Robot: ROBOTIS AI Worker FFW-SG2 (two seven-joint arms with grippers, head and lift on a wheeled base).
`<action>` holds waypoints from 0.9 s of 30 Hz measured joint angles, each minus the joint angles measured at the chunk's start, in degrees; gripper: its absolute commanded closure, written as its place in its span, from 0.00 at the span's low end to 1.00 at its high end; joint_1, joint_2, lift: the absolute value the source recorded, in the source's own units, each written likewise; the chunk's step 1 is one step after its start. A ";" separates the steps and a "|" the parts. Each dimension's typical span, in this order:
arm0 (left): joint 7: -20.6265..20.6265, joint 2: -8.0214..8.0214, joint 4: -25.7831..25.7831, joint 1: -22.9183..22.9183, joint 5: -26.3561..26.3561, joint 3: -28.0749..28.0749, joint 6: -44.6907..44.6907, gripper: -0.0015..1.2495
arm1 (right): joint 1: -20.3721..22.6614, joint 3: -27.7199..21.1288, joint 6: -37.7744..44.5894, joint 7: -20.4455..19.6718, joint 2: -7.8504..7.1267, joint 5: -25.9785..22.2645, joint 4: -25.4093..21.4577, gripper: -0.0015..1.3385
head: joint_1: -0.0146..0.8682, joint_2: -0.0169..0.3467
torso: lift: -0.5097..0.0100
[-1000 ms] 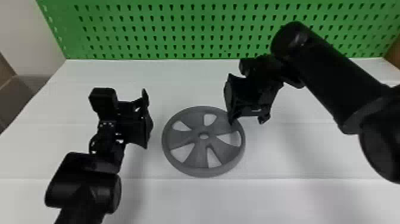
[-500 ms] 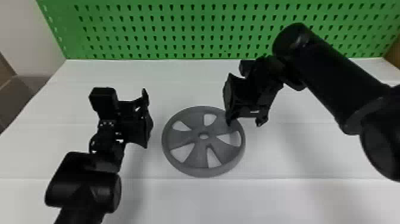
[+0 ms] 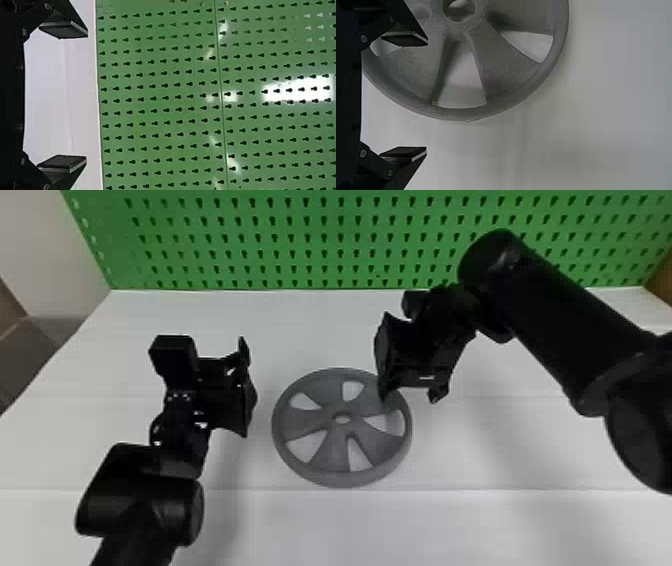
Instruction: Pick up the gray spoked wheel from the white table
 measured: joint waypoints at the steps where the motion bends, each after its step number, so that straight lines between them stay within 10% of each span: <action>1: 0.00 0.00 0.00 0.00 0.01 0.02 0.00 0.13 | 0.00 -0.01 -0.01 0.00 0.00 -0.02 0.00 0.24 | 0.89 0.23 | 0.82; 27: 0.07 0.00 -0.80 0.09 0.47 0.76 -0.09 0.14 | 4.70 -2.27 -1.81 -0.08 0.00 3.42 -3.74 0.24 | 0.89 0.23 | 0.82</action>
